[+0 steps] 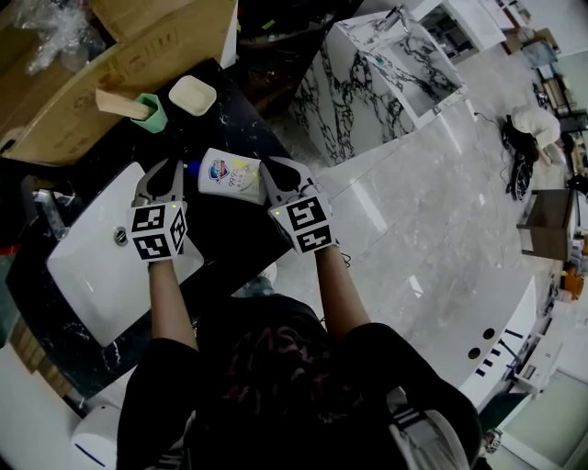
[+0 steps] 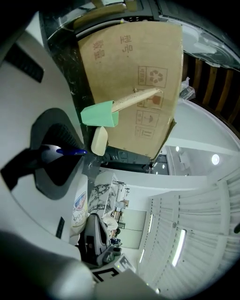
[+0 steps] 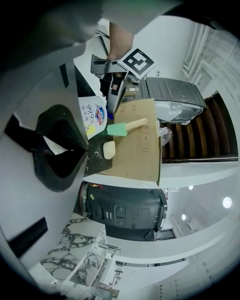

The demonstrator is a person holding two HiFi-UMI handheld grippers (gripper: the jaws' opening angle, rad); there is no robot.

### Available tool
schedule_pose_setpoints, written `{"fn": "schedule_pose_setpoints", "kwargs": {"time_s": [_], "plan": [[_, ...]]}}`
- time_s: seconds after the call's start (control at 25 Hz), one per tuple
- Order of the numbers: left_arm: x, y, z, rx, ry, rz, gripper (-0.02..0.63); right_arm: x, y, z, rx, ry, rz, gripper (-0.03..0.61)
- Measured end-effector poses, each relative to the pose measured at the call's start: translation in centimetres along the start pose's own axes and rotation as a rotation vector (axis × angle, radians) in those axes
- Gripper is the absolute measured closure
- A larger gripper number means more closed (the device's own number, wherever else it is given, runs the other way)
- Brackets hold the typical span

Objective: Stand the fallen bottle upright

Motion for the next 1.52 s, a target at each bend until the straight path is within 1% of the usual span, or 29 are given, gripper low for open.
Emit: {"fn": "schedule_pose_setpoints", "kwargs": {"time_s": [0.2, 0.4, 0.56, 0.72, 0.84, 1.08, 1.52], "plan": [[-0.5, -2.4, 1.1, -0.039, -0.025, -0.055, 0.563, 0.4, 0.1, 0.4, -0.001, -0.015, -0.017, 0.563], [-1.9, -5.5, 2.5, -0.086, -0.045, -0.158, 0.563, 0.7, 0.5, 0.9, -0.007, -0.03, -0.051, 0.563], [-4.2, -7.7, 3.4, -0.118, -0.046, -0.239, 0.561, 0.7, 0.9, 1.6, -0.011, -0.024, -0.073, 0.563], [-7.1, -9.3, 4.3, -0.124, -0.046, -0.349, 0.561, 0.4, 1.4, 2.2, -0.015, -0.016, -0.106, 0.565], [-9.2, -10.1, 4.8, -0.138, -0.036, -0.399, 0.56, 0.2, 1.9, 2.8, -0.019, -0.012, -0.115, 0.565], [-13.7, -11.2, 5.9, -0.161, 0.014, -0.464, 0.552, 0.1, 2.9, 4.1, -0.018, -0.021, -0.11, 0.563], [-19.7, -11.2, 6.8, -0.199, 0.133, -0.486, 0.543, 1.3, 3.4, 6.8, -0.023, -0.056, -0.077, 0.557]]}}
Point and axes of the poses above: the fingertips, and each gripper's own axes: z backward along the fingers, x to its left, y out of its underside, the point moved 2 cm from there along z, backward along the fingers, and after that the axes turned 4 degrees about y, right-handed, at the moved point
